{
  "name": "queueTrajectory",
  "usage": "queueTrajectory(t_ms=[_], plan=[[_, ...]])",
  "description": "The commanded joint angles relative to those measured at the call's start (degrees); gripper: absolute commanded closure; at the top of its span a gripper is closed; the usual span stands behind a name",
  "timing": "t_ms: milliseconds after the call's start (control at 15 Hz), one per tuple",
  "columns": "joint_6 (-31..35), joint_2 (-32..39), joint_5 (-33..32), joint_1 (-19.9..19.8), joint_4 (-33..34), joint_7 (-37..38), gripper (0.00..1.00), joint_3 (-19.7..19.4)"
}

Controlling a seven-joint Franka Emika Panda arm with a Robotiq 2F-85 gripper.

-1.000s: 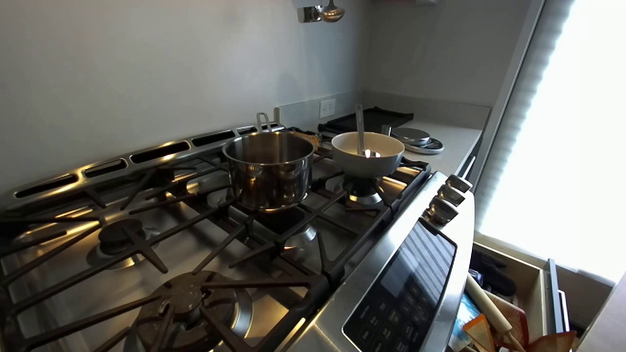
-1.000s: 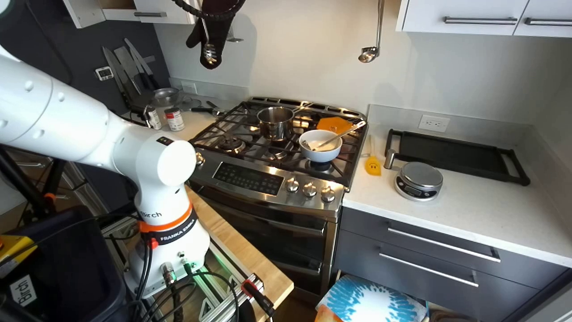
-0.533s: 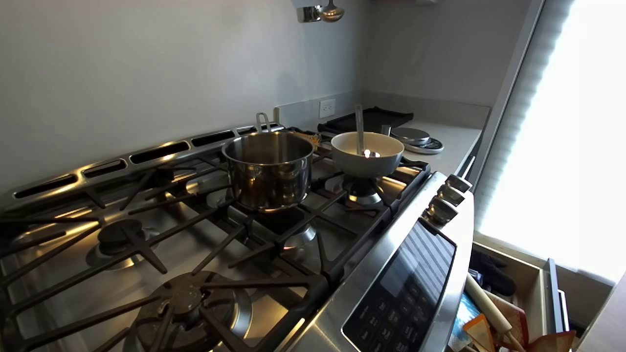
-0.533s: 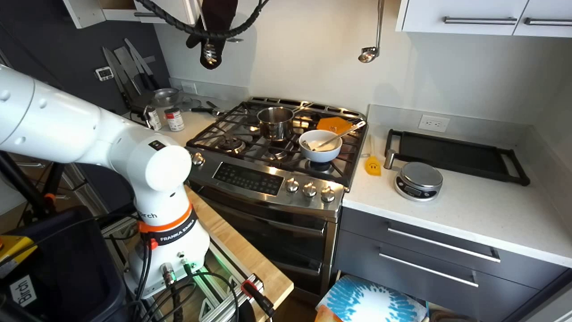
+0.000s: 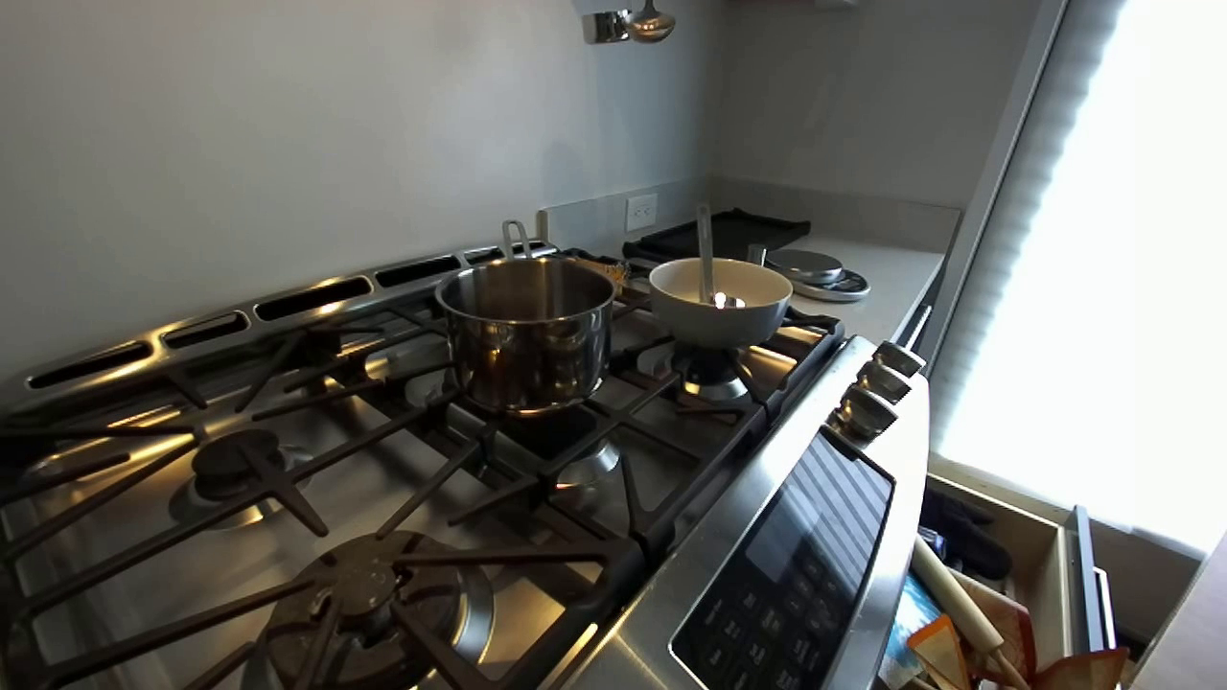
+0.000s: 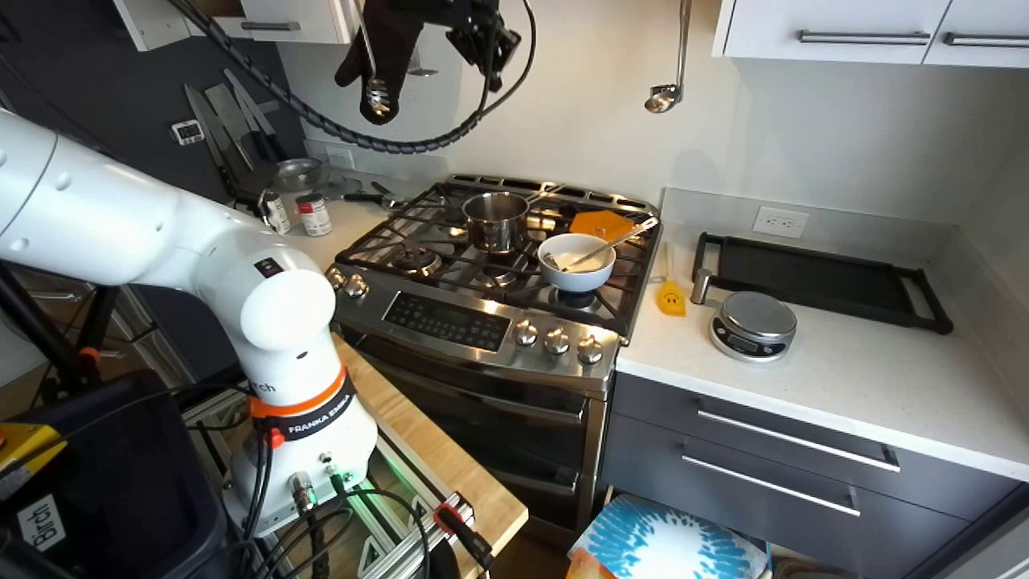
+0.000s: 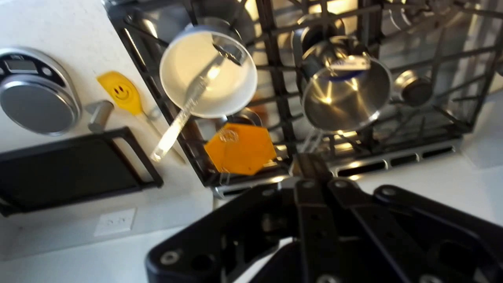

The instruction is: Turn the light of the range hood on

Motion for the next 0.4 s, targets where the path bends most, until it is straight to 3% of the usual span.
queueTrajectory(t_ms=[0,133,200,333], plan=[[0.6,-0.4,-7.8,-3.5,-8.6,3.7,1.0,1.7],[-3.0,1.7,-9.7,-3.7,-10.1,5.1,1.0,1.6],[-0.8,0.9,-8.0,-2.1,-8.5,3.6,0.99,0.4],[-1.5,1.8,-8.9,-2.5,-10.1,4.1,0.99,0.5]])
